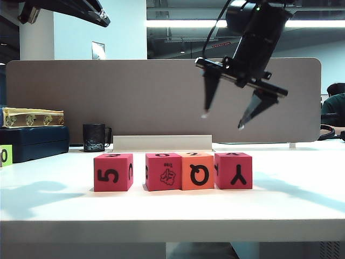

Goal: Select the appropriate blocks from the scattered letter blocks on the table and arrange them in a row to spell out "2024".

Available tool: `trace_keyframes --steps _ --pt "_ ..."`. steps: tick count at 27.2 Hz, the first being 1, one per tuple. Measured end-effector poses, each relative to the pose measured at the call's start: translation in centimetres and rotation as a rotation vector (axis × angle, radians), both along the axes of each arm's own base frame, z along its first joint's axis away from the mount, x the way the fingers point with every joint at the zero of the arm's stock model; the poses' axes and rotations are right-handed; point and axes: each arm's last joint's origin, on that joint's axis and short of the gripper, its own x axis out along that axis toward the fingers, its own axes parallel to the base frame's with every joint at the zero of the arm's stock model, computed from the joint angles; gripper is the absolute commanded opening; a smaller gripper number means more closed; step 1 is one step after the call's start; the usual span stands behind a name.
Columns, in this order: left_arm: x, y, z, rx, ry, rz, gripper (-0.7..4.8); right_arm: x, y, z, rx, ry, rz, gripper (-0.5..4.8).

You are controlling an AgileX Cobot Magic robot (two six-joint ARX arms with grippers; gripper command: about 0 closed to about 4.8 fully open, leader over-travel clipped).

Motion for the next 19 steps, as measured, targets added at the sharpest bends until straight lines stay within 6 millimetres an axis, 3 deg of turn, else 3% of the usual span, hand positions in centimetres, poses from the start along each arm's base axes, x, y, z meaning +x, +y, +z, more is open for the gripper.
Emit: trace_keyframes --steps 1,7,11,16,19 --pt "0.0 0.0 0.0 0.001 0.004 0.0 -0.06 0.0 -0.3 0.1 -0.031 -0.003 -0.014 0.69" --pt "0.0 0.0 0.0 0.001 0.003 -0.001 -0.06 -0.9 -1.2 -0.7 -0.189 0.08 0.027 0.08" --pt "0.0 0.0 0.0 0.005 -0.005 -0.006 -0.06 -1.8 -1.9 -1.6 -0.335 0.136 0.063 -0.01" --pt "0.0 0.0 0.0 0.01 -0.013 -0.012 -0.06 -2.6 -2.2 -4.1 -0.358 0.209 0.082 -0.01" --pt "0.0 0.0 0.0 0.01 -0.013 -0.013 -0.06 -2.5 -2.0 -4.5 -0.296 0.206 0.099 -0.02"
